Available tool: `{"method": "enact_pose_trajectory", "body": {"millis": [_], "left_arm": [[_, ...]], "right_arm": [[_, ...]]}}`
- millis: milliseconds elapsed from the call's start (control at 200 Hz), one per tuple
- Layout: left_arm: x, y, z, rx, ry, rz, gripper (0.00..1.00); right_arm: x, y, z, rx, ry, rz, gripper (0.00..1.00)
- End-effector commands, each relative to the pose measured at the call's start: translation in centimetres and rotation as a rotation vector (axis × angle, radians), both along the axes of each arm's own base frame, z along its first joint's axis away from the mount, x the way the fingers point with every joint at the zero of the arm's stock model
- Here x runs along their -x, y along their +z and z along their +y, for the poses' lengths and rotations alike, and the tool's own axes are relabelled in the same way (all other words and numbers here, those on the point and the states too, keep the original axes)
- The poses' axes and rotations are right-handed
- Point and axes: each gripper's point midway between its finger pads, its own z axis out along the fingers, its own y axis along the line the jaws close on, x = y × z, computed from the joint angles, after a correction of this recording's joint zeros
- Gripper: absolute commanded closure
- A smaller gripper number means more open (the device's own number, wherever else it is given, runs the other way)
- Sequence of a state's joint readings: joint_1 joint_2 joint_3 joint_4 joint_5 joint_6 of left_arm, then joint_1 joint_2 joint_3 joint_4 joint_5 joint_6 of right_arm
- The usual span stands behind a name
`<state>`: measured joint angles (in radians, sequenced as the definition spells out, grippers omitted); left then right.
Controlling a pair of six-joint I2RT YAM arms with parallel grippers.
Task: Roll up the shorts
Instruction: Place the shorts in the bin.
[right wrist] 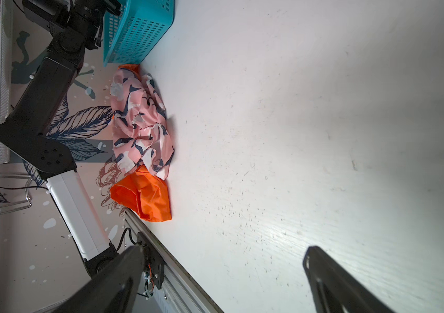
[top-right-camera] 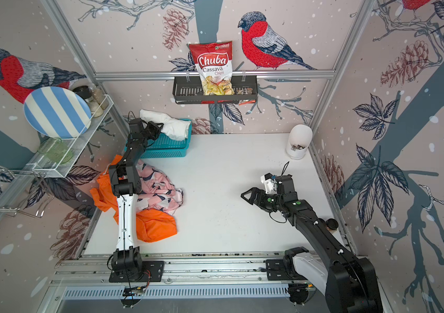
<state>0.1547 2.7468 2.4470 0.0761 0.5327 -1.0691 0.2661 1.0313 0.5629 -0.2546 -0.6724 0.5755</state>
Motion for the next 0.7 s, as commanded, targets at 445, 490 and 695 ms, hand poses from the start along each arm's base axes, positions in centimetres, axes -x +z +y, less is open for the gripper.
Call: {"method": "enact_pose_trajectory", "body": {"millis": [445,490,695], "left_arm": [[2.3,-7.9,1.1,0.133,0.171,0.38,0.83],[2.2,-7.2,1.1,0.131,0.172,0.375,0.66],[3.2,-2.1,1.4,0.105,0.228,0.376,0.18]], "right_arm": [[-0.2,1.4,0.0,0.007,0.013,-0.048,0.02],[-0.2,1.6,0.0,0.008,0.014,-0.052,0.01],[-0.3,2.8,-0.2,0.001,0.003,-0.088,0.01]]}}
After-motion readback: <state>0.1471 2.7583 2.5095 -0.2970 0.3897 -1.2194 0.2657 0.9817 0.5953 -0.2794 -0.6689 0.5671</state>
